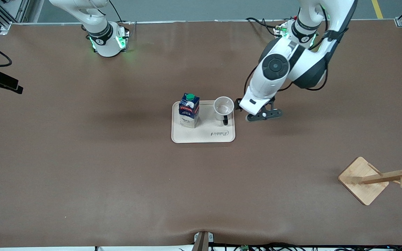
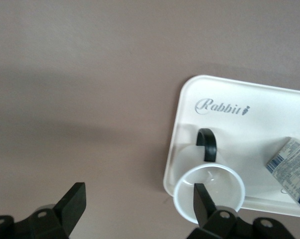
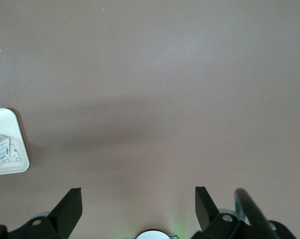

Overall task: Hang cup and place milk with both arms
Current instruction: 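Reach the left gripper to the white mug on the tray, then grasp the white mug rim with the left gripper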

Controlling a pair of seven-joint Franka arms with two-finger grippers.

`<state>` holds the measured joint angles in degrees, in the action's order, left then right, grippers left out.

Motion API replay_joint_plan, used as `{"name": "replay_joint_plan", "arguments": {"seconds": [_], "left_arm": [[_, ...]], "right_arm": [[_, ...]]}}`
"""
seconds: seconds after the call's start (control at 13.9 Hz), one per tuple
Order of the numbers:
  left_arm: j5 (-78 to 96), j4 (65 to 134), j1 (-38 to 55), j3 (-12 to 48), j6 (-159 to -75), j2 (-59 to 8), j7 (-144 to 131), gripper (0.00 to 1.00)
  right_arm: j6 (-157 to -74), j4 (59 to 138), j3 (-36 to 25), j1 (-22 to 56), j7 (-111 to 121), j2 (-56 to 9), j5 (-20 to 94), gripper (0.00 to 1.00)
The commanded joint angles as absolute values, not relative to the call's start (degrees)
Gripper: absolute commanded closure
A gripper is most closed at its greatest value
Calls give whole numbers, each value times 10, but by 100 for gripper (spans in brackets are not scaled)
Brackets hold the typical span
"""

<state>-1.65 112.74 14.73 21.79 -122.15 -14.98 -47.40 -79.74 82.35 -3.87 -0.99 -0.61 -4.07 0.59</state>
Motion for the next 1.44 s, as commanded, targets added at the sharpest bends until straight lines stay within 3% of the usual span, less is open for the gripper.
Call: {"name": "replay_joint_plan", "arguments": {"seconds": [0.0, 0.29, 0.43, 0.65, 0.86, 0.93, 1.36], "left_arm": [[-17, 1140, 174, 217, -1267, -175, -525, 15], [-17, 1174, 197, 217, -1324, -200, -543, 22], [-17, 1192, 199, 217, -1353, -210, -544, 32], [-17, 1191, 210, 216, -1375, -235, -556, 56], [-19, 1185, 213, 215, -1393, -257, -561, 93], [-31, 1184, 212, 215, -1397, -261, -561, 100], [-55, 1165, 202, 215, -1386, -231, -558, 100]], "right_arm": [[-795, 817, -34, -15, -4, -39, 12, 0], [-838, 817, -33, -13, -3, -56, 14, 0], [-847, 817, -33, -11, -4, -57, 15, 0], [-846, 821, -33, -11, -8, -59, 34, 0], [-823, 831, -34, -15, -10, -104, 61, 0], [-809, 830, -35, -14, -11, -104, 62, 0], [-782, 843, -35, -17, -14, -108, 114, 0]]}}
